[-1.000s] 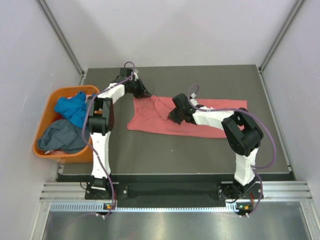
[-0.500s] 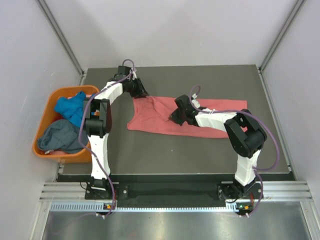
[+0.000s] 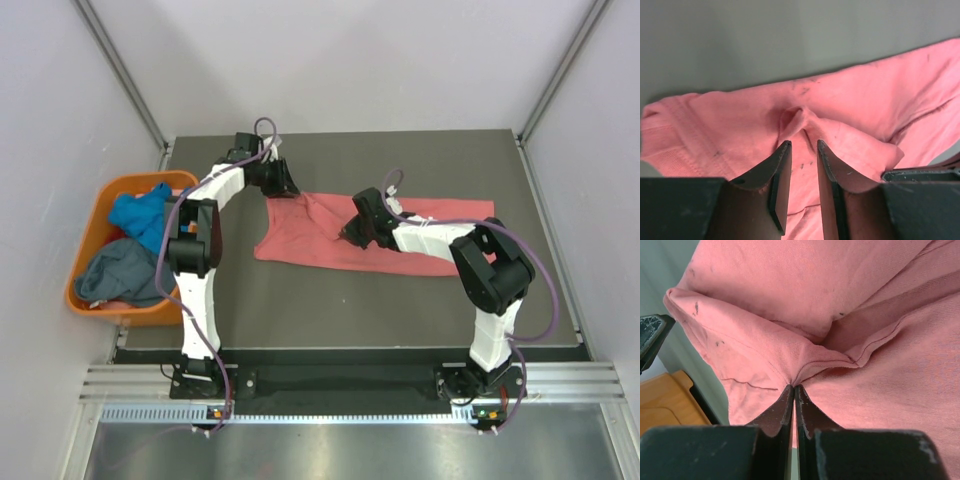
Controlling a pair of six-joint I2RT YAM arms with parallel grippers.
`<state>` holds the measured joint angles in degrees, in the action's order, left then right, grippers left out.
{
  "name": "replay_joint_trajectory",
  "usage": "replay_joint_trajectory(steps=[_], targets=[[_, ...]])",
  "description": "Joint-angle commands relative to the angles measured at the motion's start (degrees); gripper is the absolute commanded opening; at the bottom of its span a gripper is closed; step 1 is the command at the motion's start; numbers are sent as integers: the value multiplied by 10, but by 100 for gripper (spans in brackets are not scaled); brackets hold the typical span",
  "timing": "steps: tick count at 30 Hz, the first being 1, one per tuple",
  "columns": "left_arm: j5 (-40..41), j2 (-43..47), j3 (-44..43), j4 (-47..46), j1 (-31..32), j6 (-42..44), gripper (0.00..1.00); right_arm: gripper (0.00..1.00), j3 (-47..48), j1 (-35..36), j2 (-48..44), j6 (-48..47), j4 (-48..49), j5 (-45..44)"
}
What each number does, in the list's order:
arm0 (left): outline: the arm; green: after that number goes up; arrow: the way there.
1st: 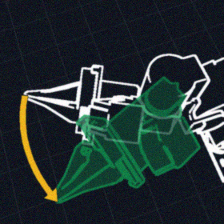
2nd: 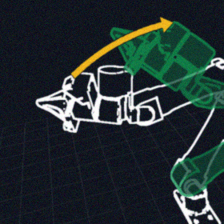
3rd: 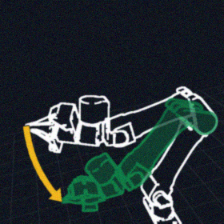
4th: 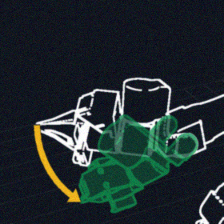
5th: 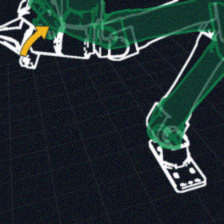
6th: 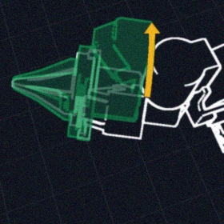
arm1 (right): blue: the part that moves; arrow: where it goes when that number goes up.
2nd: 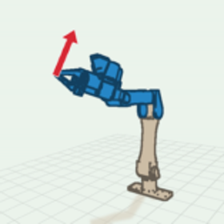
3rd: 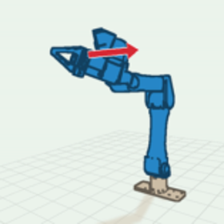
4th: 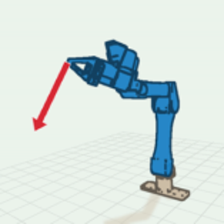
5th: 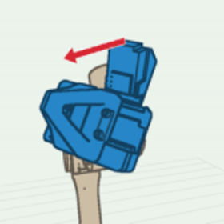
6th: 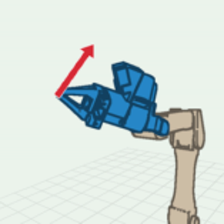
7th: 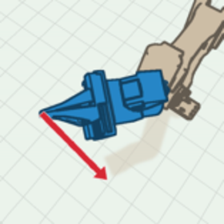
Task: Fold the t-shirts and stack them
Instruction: Fold the tshirt
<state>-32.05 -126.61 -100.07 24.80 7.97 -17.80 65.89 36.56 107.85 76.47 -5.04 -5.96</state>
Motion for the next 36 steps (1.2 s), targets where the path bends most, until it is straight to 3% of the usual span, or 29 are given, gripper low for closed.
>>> replay_joint_trajectory(steps=[1,10,18,20,25,36], targets=[[-40,-2,-16,-26,0,31,32,0,8,-7,-25,-10,29,1],[-15,-21,-24,-4,1,62,34,0,10,-10,-24,-13,28,1],[-49,-35,-20,-26,1,50,33,0,14,-10,-20,-16,28,2],[-47,-38,-23,-27,1,45,31,0,15,-10,-21,-18,27,2],[-49,-44,-37,-22,2,29,0,0,12,-13,-26,-22,26,2],[30,50,-34,35,1,-39,0,0,6,-30,-47,-45,25,20]])
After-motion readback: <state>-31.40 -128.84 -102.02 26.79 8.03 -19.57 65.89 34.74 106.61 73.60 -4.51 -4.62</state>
